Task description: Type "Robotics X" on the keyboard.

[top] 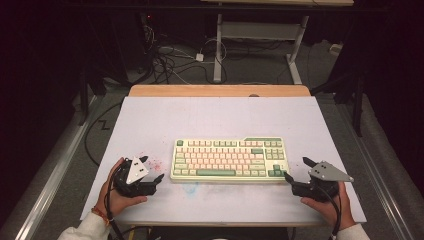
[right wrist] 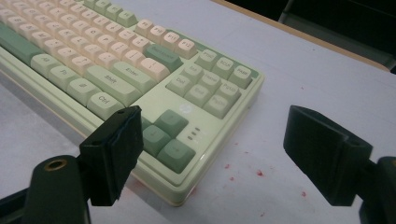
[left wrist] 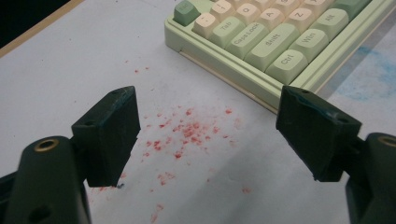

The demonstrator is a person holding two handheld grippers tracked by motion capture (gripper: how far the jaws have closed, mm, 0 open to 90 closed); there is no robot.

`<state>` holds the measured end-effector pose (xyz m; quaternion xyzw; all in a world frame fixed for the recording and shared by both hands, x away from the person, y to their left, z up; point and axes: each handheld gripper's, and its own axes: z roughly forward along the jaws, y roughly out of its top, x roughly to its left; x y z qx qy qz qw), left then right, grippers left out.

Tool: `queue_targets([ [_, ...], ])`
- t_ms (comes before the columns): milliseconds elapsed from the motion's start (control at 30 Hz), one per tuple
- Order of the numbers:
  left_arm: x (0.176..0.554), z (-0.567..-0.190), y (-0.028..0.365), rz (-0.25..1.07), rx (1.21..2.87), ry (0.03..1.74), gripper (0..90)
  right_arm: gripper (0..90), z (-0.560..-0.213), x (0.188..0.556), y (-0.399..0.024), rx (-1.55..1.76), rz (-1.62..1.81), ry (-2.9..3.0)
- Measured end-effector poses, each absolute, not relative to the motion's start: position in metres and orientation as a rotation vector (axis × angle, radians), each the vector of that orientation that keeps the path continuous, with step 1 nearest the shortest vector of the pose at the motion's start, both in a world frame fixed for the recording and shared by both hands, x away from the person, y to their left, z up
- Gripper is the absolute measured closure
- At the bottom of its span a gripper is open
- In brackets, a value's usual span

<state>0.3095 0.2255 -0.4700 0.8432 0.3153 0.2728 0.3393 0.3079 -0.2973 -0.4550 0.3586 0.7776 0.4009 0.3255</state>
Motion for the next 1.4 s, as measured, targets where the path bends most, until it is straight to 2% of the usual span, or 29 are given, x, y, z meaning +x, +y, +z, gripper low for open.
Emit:
queue_targets([
  [300,0.306,-0.47,0.227,0.709,2.196,0.81,20.3,23.5,-0.453,0.306,-0.295,0.911,1.062,2.05],
  [367,0.306,-0.47,0.228,0.706,2.187,0.817,20.4,27.0,-0.452,0.306,-0.296,0.907,1.07,2.051],
  [533,0.306,-0.47,0.226,0.715,2.214,0.808,20.4,44.8,-0.442,0.306,-0.294,0.885,1.121,2.021],
  [733,0.308,-0.471,0.225,0.716,2.214,0.813,21.3,70.5,-0.429,0.318,-0.281,0.87,1.127,2.072],
  [833,0.309,-0.472,0.226,0.707,2.221,0.82,21.3,79.9,-0.426,0.323,-0.27,0.835,1.115,2.116],
  [967,0.309,-0.473,0.225,0.701,2.232,0.814,21.3,87.5,-0.424,0.331,-0.255,0.801,1.111,2.179],
  [1400,0.308,-0.474,0.224,0.685,2.237,0.804,22.2,90.0,-0.444,0.357,-0.216,0.745,1.0,2.371],
])
